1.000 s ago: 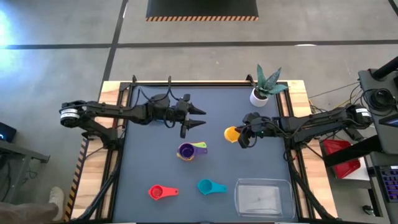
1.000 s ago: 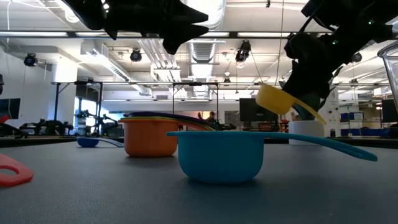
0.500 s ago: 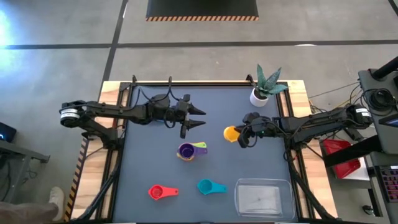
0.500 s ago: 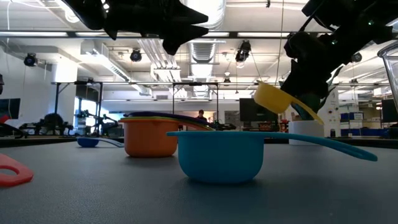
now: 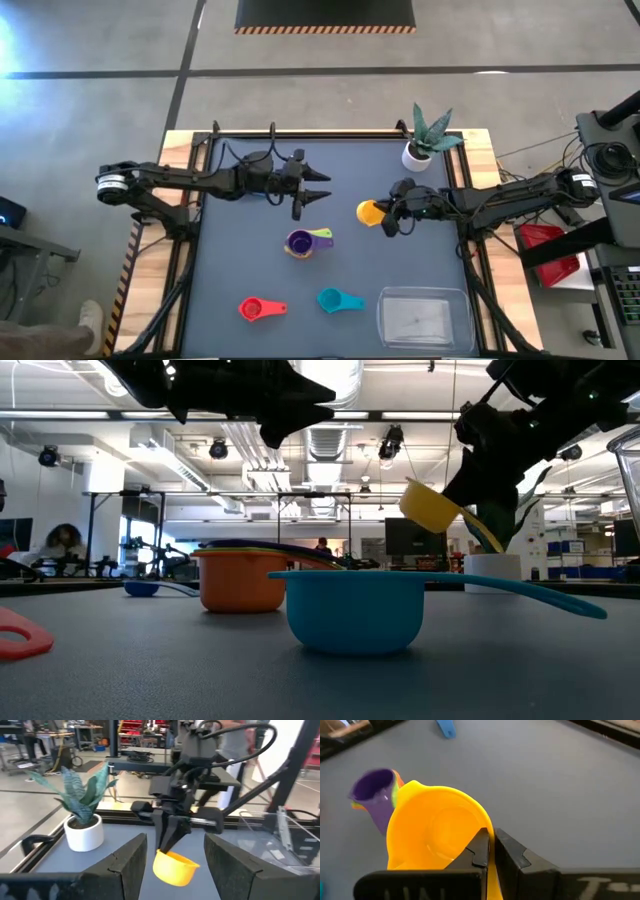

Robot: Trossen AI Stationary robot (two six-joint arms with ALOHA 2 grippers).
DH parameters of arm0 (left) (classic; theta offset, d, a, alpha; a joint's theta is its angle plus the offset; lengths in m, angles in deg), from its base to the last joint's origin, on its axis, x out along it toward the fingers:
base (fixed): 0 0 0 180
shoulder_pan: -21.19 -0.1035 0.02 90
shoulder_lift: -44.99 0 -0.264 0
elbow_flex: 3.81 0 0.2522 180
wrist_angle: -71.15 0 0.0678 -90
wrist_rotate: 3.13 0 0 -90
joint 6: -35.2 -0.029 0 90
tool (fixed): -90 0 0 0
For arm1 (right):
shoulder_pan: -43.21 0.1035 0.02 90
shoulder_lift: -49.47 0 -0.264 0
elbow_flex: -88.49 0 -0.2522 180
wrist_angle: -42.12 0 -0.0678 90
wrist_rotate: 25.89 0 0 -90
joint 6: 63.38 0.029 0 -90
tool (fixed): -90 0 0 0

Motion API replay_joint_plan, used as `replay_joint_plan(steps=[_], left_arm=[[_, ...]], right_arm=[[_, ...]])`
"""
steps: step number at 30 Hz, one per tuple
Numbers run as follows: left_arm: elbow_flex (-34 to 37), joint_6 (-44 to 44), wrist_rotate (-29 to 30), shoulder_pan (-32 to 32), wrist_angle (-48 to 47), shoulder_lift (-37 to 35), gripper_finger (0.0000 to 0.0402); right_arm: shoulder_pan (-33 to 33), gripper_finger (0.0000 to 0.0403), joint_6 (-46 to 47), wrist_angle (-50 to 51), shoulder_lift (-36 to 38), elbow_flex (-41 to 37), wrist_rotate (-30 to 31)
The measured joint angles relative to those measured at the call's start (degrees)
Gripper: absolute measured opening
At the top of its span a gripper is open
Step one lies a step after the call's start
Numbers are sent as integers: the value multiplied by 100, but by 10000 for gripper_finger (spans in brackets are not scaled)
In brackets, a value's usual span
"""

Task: Nest measuring cups in basket
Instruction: Stack the yellow measuring cup on top of the purple measuring cup

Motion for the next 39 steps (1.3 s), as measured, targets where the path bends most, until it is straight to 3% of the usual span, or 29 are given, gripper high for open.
replay_joint_plan(steps=[7,17,30,39], left_arm=[[-2,55,31,-2,243,270,181],[-396,-15,-47,-58,-129,652,181],[-370,-1,-208,-271,-563,135,181],[428,6,-178,-540,-257,-864,181]], right_arm=[[2,8,-101,-295,0,-5,-4],[2,8,-49,-291,0,-8,-31],[2,8,-41,-257,0,-73,-181],[2,8,96,-275,0,-242,-165]])
